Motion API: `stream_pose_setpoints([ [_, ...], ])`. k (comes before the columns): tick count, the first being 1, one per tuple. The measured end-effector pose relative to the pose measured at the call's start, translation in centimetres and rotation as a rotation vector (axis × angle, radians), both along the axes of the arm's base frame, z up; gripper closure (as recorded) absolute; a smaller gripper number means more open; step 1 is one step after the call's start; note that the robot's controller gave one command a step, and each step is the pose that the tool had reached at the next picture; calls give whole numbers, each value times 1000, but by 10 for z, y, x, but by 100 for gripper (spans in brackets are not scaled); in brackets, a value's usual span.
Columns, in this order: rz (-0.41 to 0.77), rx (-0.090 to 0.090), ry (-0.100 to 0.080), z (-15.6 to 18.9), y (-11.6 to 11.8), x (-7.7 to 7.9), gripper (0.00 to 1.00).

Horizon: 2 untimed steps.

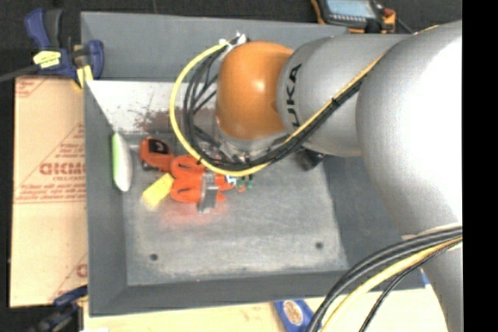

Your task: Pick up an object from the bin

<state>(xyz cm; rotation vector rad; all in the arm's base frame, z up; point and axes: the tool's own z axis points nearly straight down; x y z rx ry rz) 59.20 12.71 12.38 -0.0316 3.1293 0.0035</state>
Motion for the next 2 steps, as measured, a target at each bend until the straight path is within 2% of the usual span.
stream_pose_setpoints([
  [1,22,-5,8,-23,33,8,100],
  [2,47,-1,15,4,53,-4,100],
])
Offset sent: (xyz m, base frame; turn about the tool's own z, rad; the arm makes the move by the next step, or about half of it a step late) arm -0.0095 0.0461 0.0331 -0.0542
